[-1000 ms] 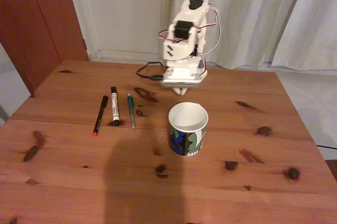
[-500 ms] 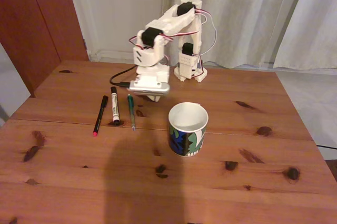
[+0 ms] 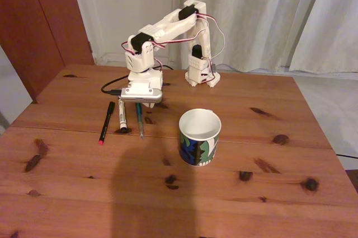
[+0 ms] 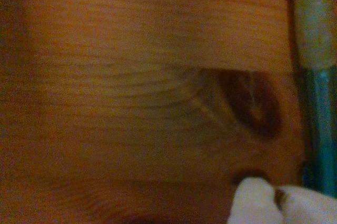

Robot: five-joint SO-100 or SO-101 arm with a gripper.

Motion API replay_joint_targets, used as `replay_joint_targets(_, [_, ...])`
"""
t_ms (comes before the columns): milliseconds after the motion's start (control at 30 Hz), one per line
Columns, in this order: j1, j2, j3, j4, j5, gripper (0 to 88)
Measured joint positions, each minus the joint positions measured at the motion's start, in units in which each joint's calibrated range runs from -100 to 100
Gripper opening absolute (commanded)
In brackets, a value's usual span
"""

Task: Clean up the desk and place the pens and markers into the cup

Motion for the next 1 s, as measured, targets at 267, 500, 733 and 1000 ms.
replay_joint_targets(267, [0.8,5.8,-2.0,-5.4,0.0,1.3])
replay_joint_targets(500, [0.8,8.0,-2.0,-7.8,0.0,12.0])
replay_joint_targets(733, [0.9,8.0,-2.0,-7.8,0.0,16.7])
replay_joint_targets(1000, [0.9,8.0,-2.0,-7.8,0.0,17.1])
